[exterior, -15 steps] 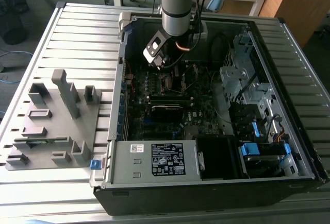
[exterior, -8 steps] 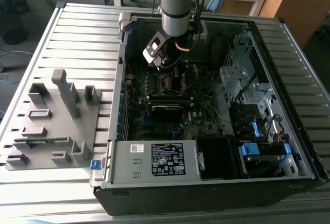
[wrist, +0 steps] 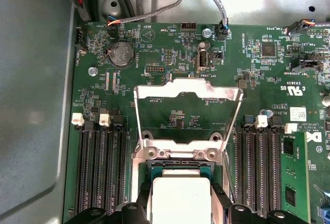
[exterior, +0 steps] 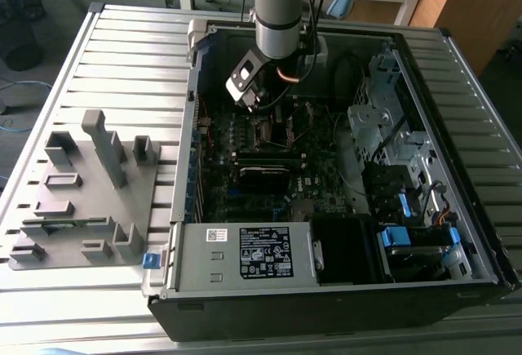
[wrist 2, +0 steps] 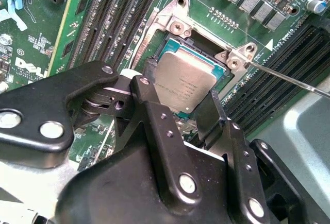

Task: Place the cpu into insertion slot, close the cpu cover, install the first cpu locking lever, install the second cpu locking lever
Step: 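Place the cpu into insertion slot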

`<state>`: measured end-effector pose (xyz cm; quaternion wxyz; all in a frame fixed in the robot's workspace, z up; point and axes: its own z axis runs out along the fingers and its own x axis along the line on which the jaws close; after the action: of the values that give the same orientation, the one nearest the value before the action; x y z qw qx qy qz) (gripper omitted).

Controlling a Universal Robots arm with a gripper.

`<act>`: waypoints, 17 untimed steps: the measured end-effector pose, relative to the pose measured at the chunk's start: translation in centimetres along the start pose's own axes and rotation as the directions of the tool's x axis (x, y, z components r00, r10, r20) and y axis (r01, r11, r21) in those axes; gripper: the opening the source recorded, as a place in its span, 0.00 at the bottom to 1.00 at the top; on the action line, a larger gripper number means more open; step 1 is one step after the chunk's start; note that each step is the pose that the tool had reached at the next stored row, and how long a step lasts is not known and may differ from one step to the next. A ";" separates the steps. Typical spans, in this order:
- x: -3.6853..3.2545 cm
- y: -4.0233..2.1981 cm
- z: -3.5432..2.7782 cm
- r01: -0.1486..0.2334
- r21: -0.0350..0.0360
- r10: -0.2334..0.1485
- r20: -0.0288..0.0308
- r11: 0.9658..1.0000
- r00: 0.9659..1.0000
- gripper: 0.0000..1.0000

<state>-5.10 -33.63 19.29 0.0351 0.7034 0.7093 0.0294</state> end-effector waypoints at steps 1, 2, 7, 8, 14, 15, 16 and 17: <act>0.00 0.00 0.00 0.000 0.000 0.000 0.000 1.000 1.000 0.54; 0.00 0.00 0.01 0.000 0.000 0.000 0.000 1.000 1.000 0.54; 0.00 0.00 0.02 0.000 0.000 0.000 0.000 1.000 1.000 0.54; 0.01 0.01 -0.01 0.000 0.000 0.000 -0.001 1.000 1.000 0.54; 0.01 0.04 -0.32 0.000 0.000 0.000 -0.001 1.000 1.000 0.54; 0.00 0.04 -0.32 -0.003 0.000 0.003 0.000 1.000 1.000 0.54; 0.00 0.03 -0.33 -0.010 0.000 0.010 0.001 1.000 1.000 0.54; 0.00 0.03 -0.34 -0.014 0.000 0.014 0.001 1.000 1.000 0.54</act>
<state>-5.10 -33.63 19.63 0.0353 0.7084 0.7044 0.0292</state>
